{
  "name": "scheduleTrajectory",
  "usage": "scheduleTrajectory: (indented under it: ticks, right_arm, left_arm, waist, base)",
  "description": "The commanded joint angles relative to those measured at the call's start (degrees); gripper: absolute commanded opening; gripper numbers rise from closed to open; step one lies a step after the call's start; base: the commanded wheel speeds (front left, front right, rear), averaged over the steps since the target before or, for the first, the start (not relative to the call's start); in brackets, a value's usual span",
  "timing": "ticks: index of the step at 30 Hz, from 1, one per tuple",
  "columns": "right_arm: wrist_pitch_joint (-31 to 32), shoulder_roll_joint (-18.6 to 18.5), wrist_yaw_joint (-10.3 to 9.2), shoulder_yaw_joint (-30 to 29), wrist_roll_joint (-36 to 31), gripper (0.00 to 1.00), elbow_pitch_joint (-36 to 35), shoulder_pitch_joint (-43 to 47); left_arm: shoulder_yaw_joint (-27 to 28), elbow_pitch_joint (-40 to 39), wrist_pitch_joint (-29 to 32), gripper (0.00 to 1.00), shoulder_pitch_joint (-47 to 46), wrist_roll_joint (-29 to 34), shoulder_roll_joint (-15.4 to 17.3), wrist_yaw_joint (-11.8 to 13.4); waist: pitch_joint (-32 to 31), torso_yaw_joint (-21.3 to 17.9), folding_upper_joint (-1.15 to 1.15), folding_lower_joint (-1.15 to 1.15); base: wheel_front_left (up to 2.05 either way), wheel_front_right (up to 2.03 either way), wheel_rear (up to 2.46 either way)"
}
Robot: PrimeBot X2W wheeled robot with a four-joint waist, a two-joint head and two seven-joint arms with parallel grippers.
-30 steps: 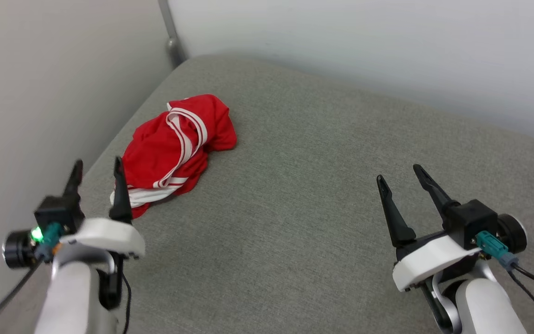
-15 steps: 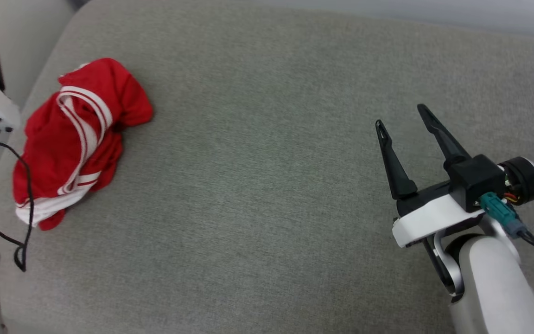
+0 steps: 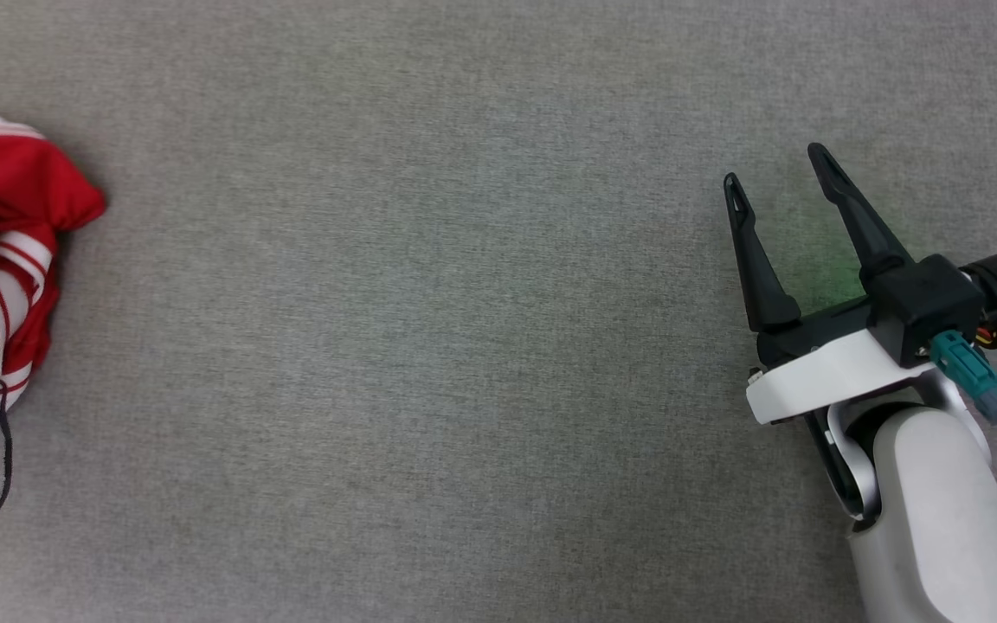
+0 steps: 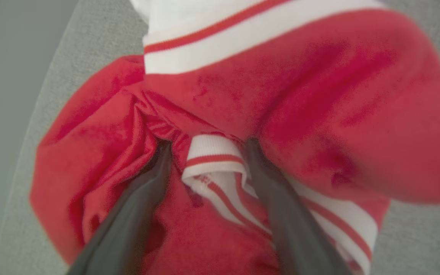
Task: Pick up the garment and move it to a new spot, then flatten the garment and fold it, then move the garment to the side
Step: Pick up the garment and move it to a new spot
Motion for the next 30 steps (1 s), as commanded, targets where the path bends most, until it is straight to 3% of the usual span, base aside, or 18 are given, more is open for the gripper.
scheduleTrajectory:
  ticks: [1, 5, 7, 12, 19, 30]
  right_arm:
    - [-0.23, -0.03, -0.02, 0.16, 0.23, 1.0, 0.06, -1.13]
    - [-0.44, -0.03, -0.02, 0.29, 0.58, 1.0, 0.33, -1.57]
    - [-0.33, -0.03, -0.02, 0.29, 0.57, 1.0, 0.3, -1.62]
    - [-0.15, -0.03, -0.02, -0.02, 0.58, 1.0, 0.32, -0.7]
    - [-0.49, -0.04, -0.02, -0.55, 1.83, 1.0, 1.49, 1.61]
    - [-1.15, -0.03, -0.02, -2.8, 4.7, 1.0, 2.7, 6.67]
  left_arm:
    - [-0.46, 1.02, 2.99, 1.0, 1.45, -1.85, 0.42, 0.05]
    - [-0.51, 3.82, 8.52, 1.0, 3.75, -5.2, 0.36, 0.04]
    - [-0.22, 4.21, 7.74, 0.0, 4.11, -5.44, 0.44, 0.19]
    - [-0.11, 4.06, 4.95, 0.0, 3.52, -5.07, 0.49, 0.75]
    - [-0.53, 0.94, -8.25, 0.0, 0.84, -0.55, 2.01, 2.67]
    - [-4.71, -3.63, -28.37, 0.0, -3.66, 6.73, -0.22, 3.14]
  waist:
    - [0.88, -0.83, 0.0, -0.01]
    - [0.95, -1.23, 0.0, -0.01]
    - [0.72, -1.32, 0.0, -0.01]
    - [-1.15, -1.07, 0.0, -0.01]
    - [-6.98, -0.16, 0.0, -0.01]
    - [-19.41, -0.23, 0.0, -0.01]
  base:
    - [0.0, 0.0, 0.0]
    - [0.0, 0.0, 0.0]
    - [0.0, 0.0, 0.0]
    - [0.0, 0.0, 0.0]
    - [0.0, 0.0, 0.0]
    - [0.0, 0.0, 0.0]
